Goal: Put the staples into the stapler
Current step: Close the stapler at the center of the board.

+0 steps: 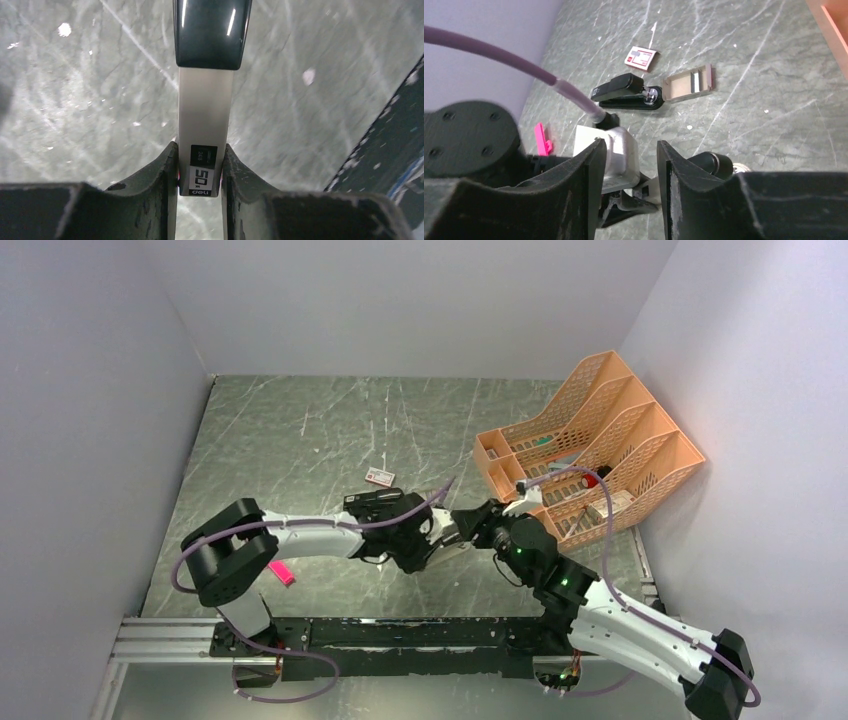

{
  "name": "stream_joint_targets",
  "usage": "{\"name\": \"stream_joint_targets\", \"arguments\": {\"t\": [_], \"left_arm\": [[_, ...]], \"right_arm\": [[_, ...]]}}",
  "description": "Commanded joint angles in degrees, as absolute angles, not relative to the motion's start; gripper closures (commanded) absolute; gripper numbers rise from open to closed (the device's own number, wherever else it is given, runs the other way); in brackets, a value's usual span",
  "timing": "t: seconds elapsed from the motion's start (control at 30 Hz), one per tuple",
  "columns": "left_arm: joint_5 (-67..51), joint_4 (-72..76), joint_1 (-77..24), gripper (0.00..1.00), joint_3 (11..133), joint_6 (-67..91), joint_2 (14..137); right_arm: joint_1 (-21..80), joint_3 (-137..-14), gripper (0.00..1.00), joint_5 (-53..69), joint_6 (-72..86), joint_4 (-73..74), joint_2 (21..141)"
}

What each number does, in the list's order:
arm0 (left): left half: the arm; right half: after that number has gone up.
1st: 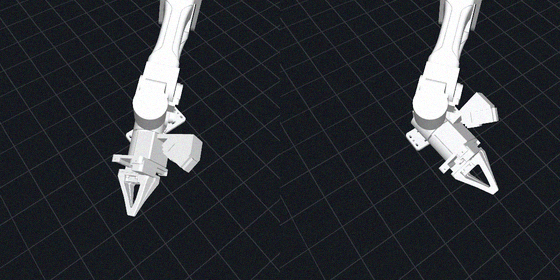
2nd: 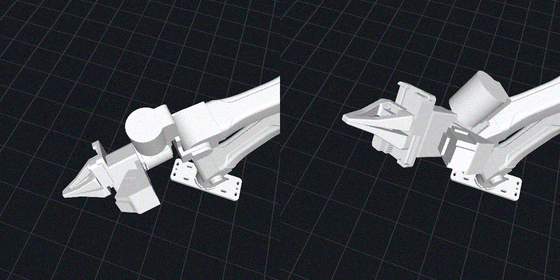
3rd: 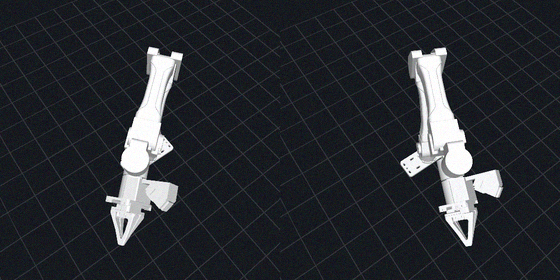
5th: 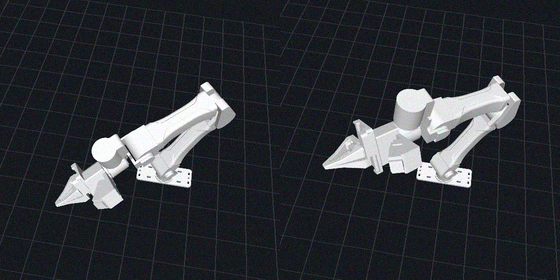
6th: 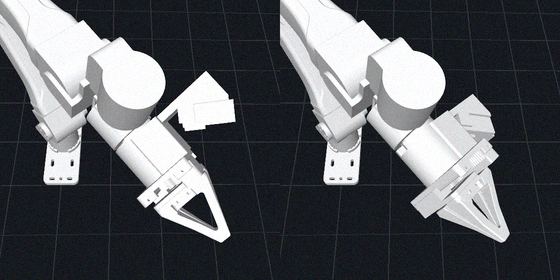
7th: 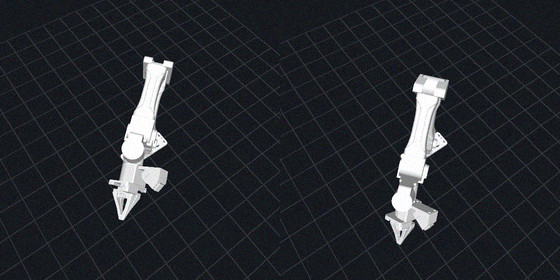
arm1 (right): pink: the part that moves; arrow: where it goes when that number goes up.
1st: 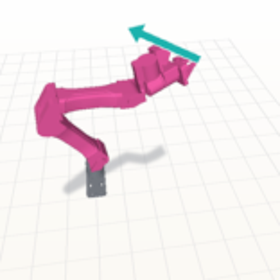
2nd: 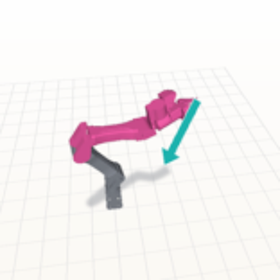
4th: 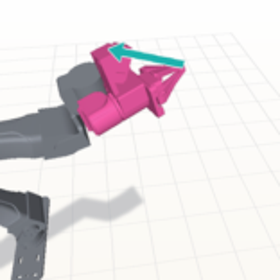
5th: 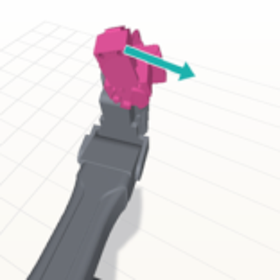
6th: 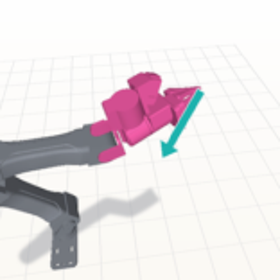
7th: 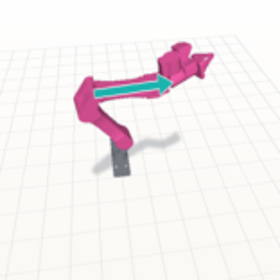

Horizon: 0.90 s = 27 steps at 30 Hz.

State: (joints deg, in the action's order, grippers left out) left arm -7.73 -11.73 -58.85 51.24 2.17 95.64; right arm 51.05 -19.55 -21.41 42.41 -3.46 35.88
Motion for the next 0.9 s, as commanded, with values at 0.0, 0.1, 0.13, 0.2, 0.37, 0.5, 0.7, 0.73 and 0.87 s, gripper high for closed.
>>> {"name": "stream_joint_targets", "arguments": {"t": [0.0,0.1,0.13,0.2,0.37,0.5,0.7,0.73,0.87], "left_arm": [[-6.4,3.3,-60.1,0.93,45.5,21.2,95.3],[-6.6,12.3,-60.5,0.93,40.4,28.6,95.1],[-6.3,15.3,-60.7,0.93,38.1,30.8,95.0],[-5.7,19.7,-61.2,0.93,34.8,33.4,94.9],[-4.5,22.1,-62.1,0.93,31.9,35.4,96.3],[-4.2,22.7,-62.1,0.93,30.4,35.9,96.4],[-4.2,23.4,-62.1,0.93,29.4,35.5,96.1],[-4.2,23.3,-62.1,0.93,29.4,35.4,96.1],[-4.1,23.2,-62.3,0.93,29.6,34.9,96.1]], "right_arm": [[50.9,-18.9,0.53,-28.3,53.6,0.0,35.3],[50.9,-17.7,0.53,-30.9,58.8,1.6,34.6],[50.9,-17.2,0.52,-31.7,60.7,2.4,34.4],[50.9,-16.1,0.52,-32.7,63.9,3.0,34.6],[50.8,-14.1,0.46,-29.7,68.2,-2.4,41.2],[50.8,-13.2,0.41,-28.2,71.2,-7.5,48.1],[50.7,-13.0,0.35,-27.3,76.3,-10.7,54.3],[50.7,-12.8,0.35,-27.3,76.9,-11.4,55.1],[50.6,-12.9,0.35,-27.4,78.1,-13.0,58.1]]}}
